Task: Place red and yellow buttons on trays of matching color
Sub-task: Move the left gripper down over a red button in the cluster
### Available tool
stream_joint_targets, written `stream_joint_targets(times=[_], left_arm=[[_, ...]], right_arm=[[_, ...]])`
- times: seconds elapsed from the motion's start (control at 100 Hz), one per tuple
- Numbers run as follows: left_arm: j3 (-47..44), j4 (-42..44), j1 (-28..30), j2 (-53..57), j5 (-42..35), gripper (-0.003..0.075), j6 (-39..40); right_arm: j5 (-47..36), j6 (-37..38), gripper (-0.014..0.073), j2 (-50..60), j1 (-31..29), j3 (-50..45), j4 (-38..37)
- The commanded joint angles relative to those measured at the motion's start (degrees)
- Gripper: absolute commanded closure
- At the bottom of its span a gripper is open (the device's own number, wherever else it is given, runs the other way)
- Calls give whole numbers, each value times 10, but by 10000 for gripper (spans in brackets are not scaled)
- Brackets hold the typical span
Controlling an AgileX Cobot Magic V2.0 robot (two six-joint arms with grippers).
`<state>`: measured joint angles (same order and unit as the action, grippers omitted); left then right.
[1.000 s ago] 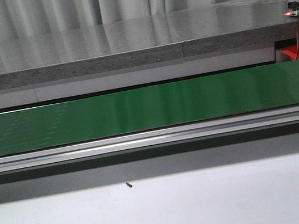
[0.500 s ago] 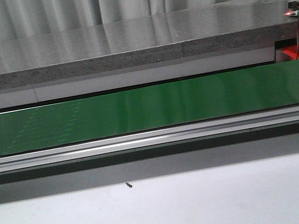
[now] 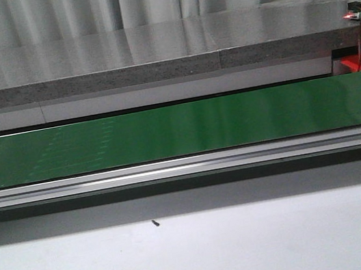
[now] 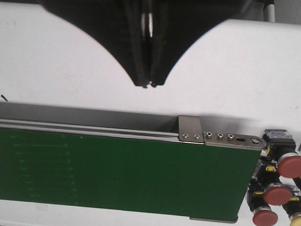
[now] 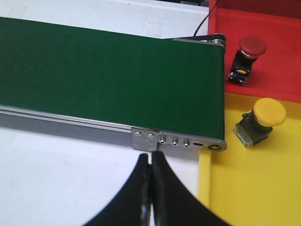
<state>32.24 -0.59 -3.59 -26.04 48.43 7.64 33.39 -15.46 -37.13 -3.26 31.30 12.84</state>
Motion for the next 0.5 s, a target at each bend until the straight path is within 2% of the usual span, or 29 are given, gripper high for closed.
stream_joint_targets(times=[0.0,0.18,0.49], left_arm=[[18,3,-5,-31,-64,740,23],[31,6,2,-86,-94,740,43],[98,6,64,-169,-98,740,50]], right_arm=[[-32,-5,715,3,0,15,6],[-32,-5,715,3,0,15,6],[-32,-5,715,3,0,15,6]])
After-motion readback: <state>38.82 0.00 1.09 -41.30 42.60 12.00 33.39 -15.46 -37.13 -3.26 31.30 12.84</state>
